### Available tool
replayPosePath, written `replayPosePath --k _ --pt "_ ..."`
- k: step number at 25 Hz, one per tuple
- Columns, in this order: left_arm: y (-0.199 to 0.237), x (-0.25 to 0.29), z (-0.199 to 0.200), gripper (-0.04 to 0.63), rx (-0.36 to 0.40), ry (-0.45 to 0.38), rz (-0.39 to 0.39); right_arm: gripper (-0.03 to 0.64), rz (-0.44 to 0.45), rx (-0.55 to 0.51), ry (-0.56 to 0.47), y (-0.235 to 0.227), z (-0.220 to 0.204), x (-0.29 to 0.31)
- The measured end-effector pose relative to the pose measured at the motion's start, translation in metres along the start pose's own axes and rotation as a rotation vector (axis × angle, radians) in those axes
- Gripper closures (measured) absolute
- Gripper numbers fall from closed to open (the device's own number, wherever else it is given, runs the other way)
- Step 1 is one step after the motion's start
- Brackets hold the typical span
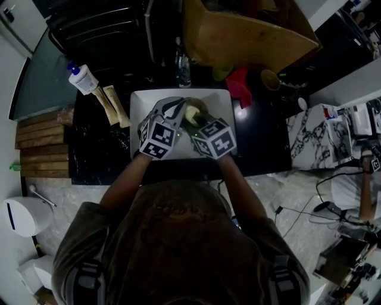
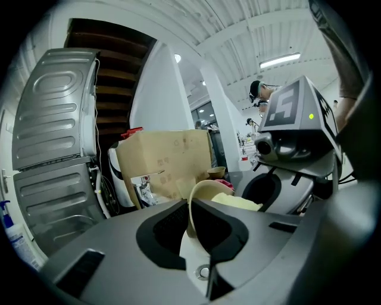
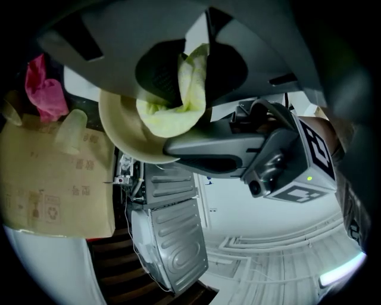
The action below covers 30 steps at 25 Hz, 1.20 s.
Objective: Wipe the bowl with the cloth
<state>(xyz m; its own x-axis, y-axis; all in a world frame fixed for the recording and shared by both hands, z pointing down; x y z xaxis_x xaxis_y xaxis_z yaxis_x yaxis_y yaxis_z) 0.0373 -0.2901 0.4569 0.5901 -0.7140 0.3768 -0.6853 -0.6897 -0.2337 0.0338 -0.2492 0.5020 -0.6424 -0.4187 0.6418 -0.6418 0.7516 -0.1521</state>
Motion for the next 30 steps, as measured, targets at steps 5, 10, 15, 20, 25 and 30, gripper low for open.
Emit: replayPosePath --k 5,10,15,20,25,30 --pt "-0.008 0.002 -0.002 0.565 -0.008 0.004 -0.026 0.595 -0.035 -0.013 -0.027 -0.009 0.011 -0.007" --pt "-0.009 0.003 0.0 0.563 -0.007 -0.001 -0.029 0.595 -0.096 -0.005 -0.062 -0.024 0.017 -0.013" --pt "-0.005 0.004 -0.001 0.563 -0.017 -0.001 -0.016 0.595 -0.151 0.012 -0.118 -0.039 0.025 -0.022" --pt "-0.003 0.003 0.0 0.56 -0.009 0.003 0.001 0.595 -0.196 -0.012 -0.058 -0.046 0.013 -0.019" --pt "0.004 0.002 -0.001 0.558 -0.015 0.003 0.02 0.595 -0.193 -0.041 -0.007 -0.043 -0.002 -0.013" --pt "0.008 0.002 -0.004 0.56 -0.033 0.007 0.024 0.595 -0.126 -0.067 0.033 -0.026 -0.018 -0.001"
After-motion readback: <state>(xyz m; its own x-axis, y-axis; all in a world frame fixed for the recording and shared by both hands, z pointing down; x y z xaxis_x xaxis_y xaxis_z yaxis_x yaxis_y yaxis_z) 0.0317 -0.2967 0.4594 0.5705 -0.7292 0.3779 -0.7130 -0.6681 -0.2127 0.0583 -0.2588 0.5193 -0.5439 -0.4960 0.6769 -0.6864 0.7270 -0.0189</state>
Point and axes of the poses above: the fingertips, and each gripper's own axes: x forward along the fingers, y to its left, z out of its top, the point moved 1 cm from there along -x, backward along the fingers, and after that the axes turned 5 degrees about y, right-handed, at the moved point
